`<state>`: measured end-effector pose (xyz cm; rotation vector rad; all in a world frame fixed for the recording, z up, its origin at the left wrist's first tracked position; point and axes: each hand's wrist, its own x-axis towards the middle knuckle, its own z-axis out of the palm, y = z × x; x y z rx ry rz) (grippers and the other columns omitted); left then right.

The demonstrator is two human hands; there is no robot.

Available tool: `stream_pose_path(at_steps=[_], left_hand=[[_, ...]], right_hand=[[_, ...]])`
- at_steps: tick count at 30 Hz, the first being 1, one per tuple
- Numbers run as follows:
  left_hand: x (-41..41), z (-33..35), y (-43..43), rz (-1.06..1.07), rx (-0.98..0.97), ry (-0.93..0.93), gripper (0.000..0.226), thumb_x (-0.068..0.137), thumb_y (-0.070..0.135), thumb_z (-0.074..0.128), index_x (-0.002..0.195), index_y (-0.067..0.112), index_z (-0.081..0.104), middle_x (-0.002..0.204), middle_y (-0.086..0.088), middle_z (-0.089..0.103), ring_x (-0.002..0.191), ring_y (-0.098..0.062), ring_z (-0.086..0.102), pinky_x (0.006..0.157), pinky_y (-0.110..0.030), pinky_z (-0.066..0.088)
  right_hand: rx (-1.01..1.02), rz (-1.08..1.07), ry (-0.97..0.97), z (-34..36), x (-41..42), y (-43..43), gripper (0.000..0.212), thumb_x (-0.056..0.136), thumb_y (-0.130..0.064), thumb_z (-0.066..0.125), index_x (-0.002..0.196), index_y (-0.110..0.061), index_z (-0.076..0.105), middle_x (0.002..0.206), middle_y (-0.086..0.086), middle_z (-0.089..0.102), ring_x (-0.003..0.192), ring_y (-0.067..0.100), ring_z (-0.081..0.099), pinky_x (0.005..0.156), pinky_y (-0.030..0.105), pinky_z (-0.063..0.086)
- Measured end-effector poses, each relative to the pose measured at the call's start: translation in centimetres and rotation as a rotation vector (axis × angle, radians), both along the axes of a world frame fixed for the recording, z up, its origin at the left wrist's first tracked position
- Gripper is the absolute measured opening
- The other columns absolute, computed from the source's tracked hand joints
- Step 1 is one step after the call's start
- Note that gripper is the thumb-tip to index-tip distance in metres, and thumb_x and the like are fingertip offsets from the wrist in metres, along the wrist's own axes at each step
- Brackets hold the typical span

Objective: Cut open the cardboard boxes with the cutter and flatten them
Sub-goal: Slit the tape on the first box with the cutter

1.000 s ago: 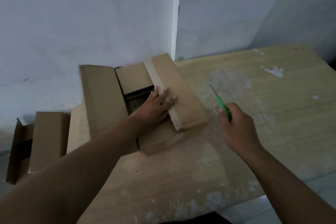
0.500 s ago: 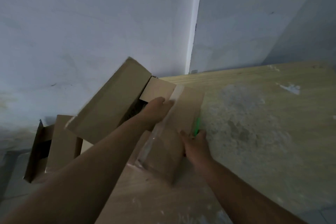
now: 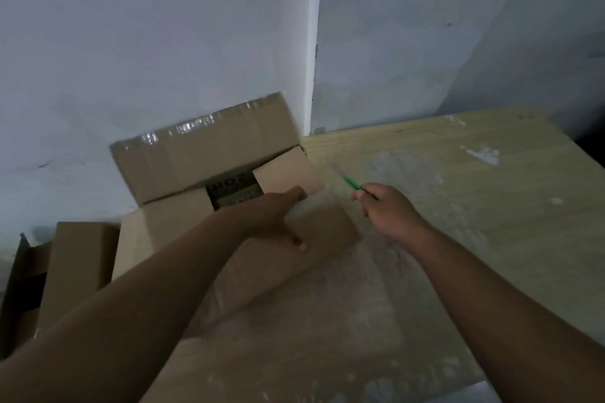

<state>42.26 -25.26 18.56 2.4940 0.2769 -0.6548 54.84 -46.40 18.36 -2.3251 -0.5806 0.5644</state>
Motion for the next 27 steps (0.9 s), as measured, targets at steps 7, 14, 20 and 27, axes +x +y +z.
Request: stream_pose_path(at_steps=[7,14,20,27], left_hand=[[-1.4,2.5,0.4,-0.327,0.41,0.099,0.097,0.073,0.056,0.087,0.15,0.029,0.034,0.145,-0.002,0.048,0.134,-0.027,0.046,0.112,-0.048,0.036],[-1.4,3.6,0.2,-0.414,0.447,0.082,0.102,0.072,0.051,0.089,0.153,0.019,0.034,0.161,0.0,0.024,0.143,-0.024,0.034,0.119,-0.041,0.034],[-0.8,3.5,-0.4,-0.462,0.476,0.128,0.114,0.068,0.05,0.091,0.159,0.021,0.029,0.166,0.002,0.027,0.149,-0.023,0.033,0.122,-0.044,0.031],[-0.2,3.8,-1.1,-0.493,0.468,0.198,0.114,0.072,0.043,0.091,0.161,0.023,0.023,0.171,0.007,0.016,0.151,-0.023,0.031,0.12,-0.045,0.035]], right_hand=[[-0.307,0.352,0.13,1.2,1.3,0.4,0.034,0.103,-0.032,0.048,0.085,-0.02,0.074,0.065,-0.003,0.056,0.057,0.014,0.05,0.056,0.029,0.036],[-0.345,0.491,0.134,1.0,2.5,0.9,0.035,0.104,-0.038,0.049,0.079,-0.022,0.069,0.062,-0.004,0.053,0.052,0.01,0.045,0.052,0.025,0.034],[-0.393,0.518,0.343,0.1,3.4,1.2,0.038,0.102,-0.041,0.053,0.081,-0.011,0.065,0.056,0.002,0.043,0.048,0.017,0.036,0.049,0.025,0.03],[-0.511,0.599,0.526,-0.3,4.2,0.4,0.036,0.103,-0.038,0.051,0.085,-0.009,0.061,0.053,0.001,0.038,0.043,0.014,0.032,0.048,0.024,0.029]])
